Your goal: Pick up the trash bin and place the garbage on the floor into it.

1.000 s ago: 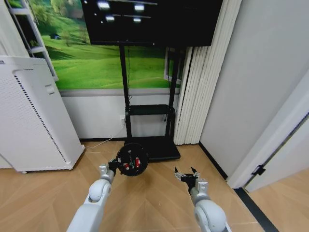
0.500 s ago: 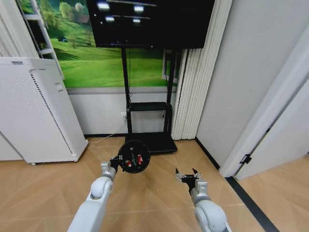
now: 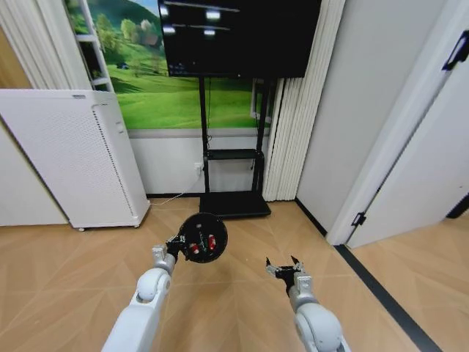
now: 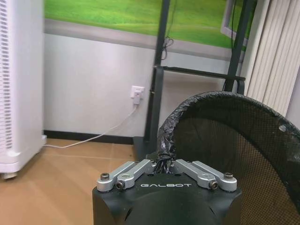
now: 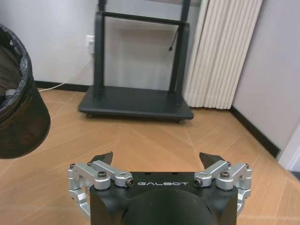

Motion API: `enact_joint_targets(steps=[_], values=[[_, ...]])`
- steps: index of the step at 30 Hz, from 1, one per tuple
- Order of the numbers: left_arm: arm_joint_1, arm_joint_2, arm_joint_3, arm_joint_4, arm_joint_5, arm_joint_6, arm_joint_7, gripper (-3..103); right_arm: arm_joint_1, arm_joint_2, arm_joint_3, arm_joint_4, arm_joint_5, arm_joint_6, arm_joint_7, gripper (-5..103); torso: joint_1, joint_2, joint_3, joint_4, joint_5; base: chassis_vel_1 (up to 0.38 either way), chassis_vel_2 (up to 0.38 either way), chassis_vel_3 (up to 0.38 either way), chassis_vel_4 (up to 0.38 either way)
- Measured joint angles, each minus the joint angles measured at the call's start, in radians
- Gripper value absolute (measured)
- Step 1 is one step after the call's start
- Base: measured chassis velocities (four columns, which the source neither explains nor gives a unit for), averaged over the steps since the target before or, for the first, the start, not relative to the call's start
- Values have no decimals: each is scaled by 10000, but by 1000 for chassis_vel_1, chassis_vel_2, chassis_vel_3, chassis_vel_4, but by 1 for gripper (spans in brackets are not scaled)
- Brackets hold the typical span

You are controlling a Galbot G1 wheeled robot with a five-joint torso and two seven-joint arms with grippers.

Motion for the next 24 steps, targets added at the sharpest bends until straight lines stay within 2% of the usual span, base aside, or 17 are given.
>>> enact_joint_targets(steps=[3, 6, 8, 9, 12, 24], values=[[24, -43, -1, -52, 5, 9, -48, 3, 39, -16, -28, -143, -41, 213, -73, 100, 0, 1, -1, 1, 0, 603, -2, -579, 46], [140, -120, 11, -145, 55, 28, -106, 3, 58, -76, -39, -494, -27, 1038, -75, 100, 0, 2, -1, 6, -8, 517, 78, -497, -64], [178, -145, 16, -185, 81, 34, -111, 3, 62, -91, -27, -563, 30, 1167, -50, 100, -1, 3, -2, 2, 5, 294, 122, -253, -108], [225, -164, 7, -244, 105, 32, -132, 3, 48, -105, -16, -600, 77, 1223, -10, 100, 0, 1, 0, 7, -2, 130, 105, -253, -108], [307, -165, 6, -351, 111, 39, -175, 3, -9, -127, 15, -622, 124, 1326, 72, 100, 2, 0, 3, 2, 0, 81, 83, -11, -98], [464, -43, -236, -505, 58, 50, -71, 3, -139, -50, 0, -502, -198, 1291, -49, 100, 6, 0, 2, -2, -1, -74, -6, 58, -2]])
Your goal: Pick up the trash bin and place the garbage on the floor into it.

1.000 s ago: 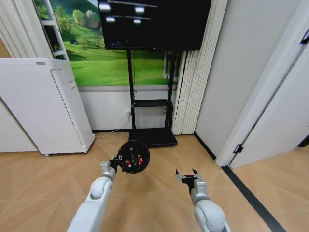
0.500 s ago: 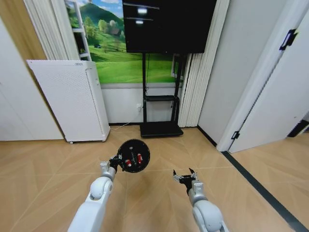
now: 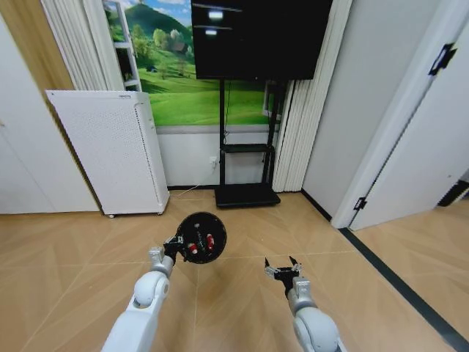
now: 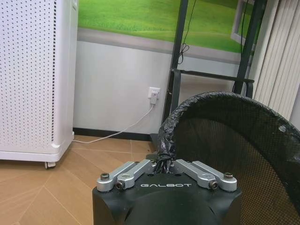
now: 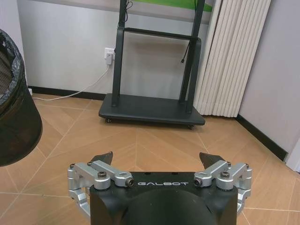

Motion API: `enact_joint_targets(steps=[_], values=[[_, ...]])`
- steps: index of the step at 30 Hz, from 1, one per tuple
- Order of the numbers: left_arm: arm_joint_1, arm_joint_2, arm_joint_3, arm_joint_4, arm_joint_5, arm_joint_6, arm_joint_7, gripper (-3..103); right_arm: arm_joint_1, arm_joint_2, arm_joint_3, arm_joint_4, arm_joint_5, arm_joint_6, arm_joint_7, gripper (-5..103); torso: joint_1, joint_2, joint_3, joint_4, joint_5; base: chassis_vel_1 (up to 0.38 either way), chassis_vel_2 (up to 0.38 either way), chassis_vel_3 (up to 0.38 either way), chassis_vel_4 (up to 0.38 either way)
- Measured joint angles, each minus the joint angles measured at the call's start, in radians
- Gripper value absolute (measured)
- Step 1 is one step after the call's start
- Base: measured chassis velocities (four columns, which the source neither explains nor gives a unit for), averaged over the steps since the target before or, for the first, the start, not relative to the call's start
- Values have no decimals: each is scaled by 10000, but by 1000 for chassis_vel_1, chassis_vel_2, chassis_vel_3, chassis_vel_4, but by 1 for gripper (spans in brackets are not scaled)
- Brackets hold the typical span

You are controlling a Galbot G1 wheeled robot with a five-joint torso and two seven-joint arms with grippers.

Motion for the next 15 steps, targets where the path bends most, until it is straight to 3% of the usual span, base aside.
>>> enact_joint_targets(steps=[15], values=[[-135, -10, -109, 281, 1, -2, 177, 3, -10, 126, -43, -114, -646, -120, -181, 100, -2, 0, 0, 2, 2, 33, 11, -26, -10]])
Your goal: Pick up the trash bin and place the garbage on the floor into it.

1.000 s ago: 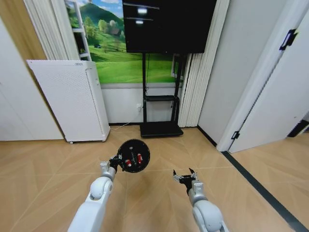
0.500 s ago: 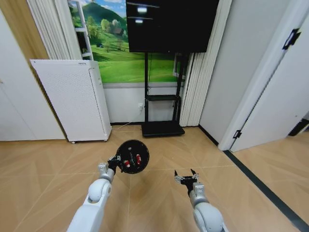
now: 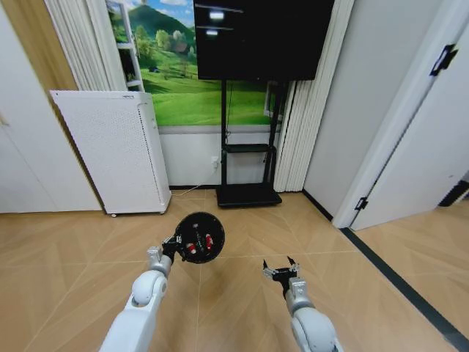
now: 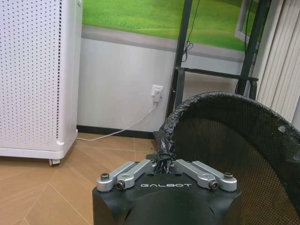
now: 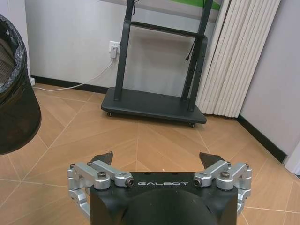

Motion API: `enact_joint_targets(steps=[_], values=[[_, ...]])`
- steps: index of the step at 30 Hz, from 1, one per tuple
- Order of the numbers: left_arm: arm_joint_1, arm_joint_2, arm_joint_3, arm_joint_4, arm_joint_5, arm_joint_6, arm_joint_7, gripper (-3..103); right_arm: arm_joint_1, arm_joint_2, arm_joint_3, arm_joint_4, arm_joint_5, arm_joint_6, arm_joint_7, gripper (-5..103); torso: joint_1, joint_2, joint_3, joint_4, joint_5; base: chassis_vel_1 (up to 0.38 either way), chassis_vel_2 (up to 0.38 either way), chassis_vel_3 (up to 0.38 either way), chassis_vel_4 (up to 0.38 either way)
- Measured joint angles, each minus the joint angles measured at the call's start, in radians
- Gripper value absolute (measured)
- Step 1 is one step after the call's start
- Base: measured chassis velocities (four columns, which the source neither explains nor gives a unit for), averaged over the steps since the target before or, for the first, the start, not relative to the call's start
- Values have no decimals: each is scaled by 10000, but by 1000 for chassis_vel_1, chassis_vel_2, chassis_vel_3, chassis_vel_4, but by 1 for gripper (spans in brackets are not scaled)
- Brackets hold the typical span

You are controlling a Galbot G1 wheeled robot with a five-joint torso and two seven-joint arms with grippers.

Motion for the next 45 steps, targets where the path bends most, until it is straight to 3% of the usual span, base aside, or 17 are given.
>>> enact_joint_targets(steps=[22, 28, 30, 31, 33, 34, 36, 37, 40, 41, 43, 44, 45], values=[[-9, -175, 46, 147, 103, -53, 75, 3, -85, -4, 42, -58, -187, 111, -87, 100, 0, 0, -1, 1, 0, 98, 101, -101, -103], [31, -399, -99, 296, 131, -60, -141, 3, -39, 23, 35, -180, -5, 232, -31, 100, 0, 1, -1, 4, -1, 161, 133, -132, -135], [166, -830, -511, 525, 17, -60, -868, 3, -84, 30, 56, -222, 71, 262, -15, 100, 0, 1, 0, 2, -2, 38, 16, -6, -22], [166, -830, -511, 525, 17, -60, -868, 3, -84, 30, 56, -222, 71, 262, -15, 100, 0, 1, 0, 2, -2, 0, 0, 0, 0], [311, -1263, -1040, 692, -582, -25, -1999, 3, -129, 28, 84, -342, 94, 374, -5, 100, 0, 1, 0, -2, 0, -43, -43, 19, 19], [311, -1263, -1040, 692, -582, -25, -1999, 3, -129, 28, 84, -342, 94, 374, -5, 100, 0, 1, 0, -2, 0, -87, -87, 39, 38], [404, -1612, -1677, 869, -1382, 7, -2854, 3, -161, 20, 89, -419, 100, 425, -4, 100, 0, 1, 0, -1, 0, -43, -43, 13, 25], [404, -1612, -1677, 869, -1382, 7, -2854, 3, -161, 20, 89, -419, 100, 425, -4, 100, 0, 1, 0, -1, 0, 0, 0, 0, 0], [270, -1716, -2440, 1067, -2936, 20, -3928, 3, -137, -6, 39, -503, 101, 428, -7, 100, -1, 2, 0, 2, -2, 0, 0, 0, 0], [270, -1716, -2440, 1067, -2936, 20, -3928, 3, -137, -6, 39, -503, 101, 428, -7, 100, -1, 2, 0, 2, -2, 0, 0, 0, 0], [-57, -1635, -2819, 1242, -4119, 27, -4829, 3, -70, -16, -17, -552, 101, 416, -9, 100, -1, 1, -1, 3, -2, 0, 0, 0, 0], [-57, -1635, -2819, 1242, -4119, 27, -4829, 3, -70, -16, -17, -552, 101, 416, -9, 100, -1, 1, -1, 3, -2, 0, 0, 0, 0], [-298, -1567, -3002, 1428, -4555, -11, -5275, 3, -33, -23, -45, -570, 101, 396, -6, 100, -1, 2, -1, 3, 0, 0, 0, 0, 0]])
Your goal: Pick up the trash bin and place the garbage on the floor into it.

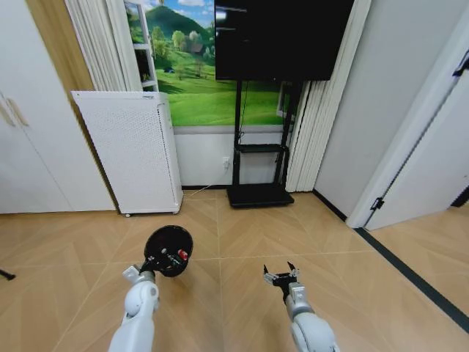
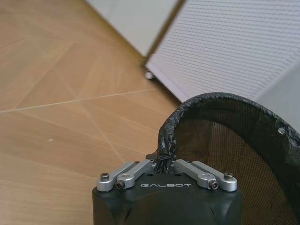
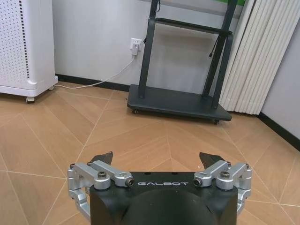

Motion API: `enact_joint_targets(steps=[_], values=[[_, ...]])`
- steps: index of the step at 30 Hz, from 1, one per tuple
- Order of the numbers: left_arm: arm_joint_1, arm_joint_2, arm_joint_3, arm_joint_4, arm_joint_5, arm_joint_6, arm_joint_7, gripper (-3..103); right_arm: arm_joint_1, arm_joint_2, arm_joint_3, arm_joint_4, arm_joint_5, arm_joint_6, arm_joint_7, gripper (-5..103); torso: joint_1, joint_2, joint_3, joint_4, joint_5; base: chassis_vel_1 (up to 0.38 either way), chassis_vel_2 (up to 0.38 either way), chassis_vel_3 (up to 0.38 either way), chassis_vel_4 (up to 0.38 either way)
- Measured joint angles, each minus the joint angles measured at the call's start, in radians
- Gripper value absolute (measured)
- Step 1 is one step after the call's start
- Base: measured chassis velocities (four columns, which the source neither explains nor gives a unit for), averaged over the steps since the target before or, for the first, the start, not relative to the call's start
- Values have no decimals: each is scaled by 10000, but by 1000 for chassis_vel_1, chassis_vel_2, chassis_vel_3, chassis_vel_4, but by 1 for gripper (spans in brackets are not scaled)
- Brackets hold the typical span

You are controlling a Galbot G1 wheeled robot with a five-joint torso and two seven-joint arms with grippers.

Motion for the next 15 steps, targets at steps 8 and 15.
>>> enact_joint_targets(steps=[8, 15], values=[[-1780, 702, -347, 1933, -1416, -167, -1701, 3, 37, -169, 22, -93, 66, -45, 35, 100, 0, -1, 0, -1, 1, 0, 0, 0, 0], [-3476, 835, -288, 3974, -989, -63, -1469, 3, 174, -182, 88, -230, 159, -56, 101, 100, 1, -1, 2, -1, -1, 0, 0, 0, 0]])
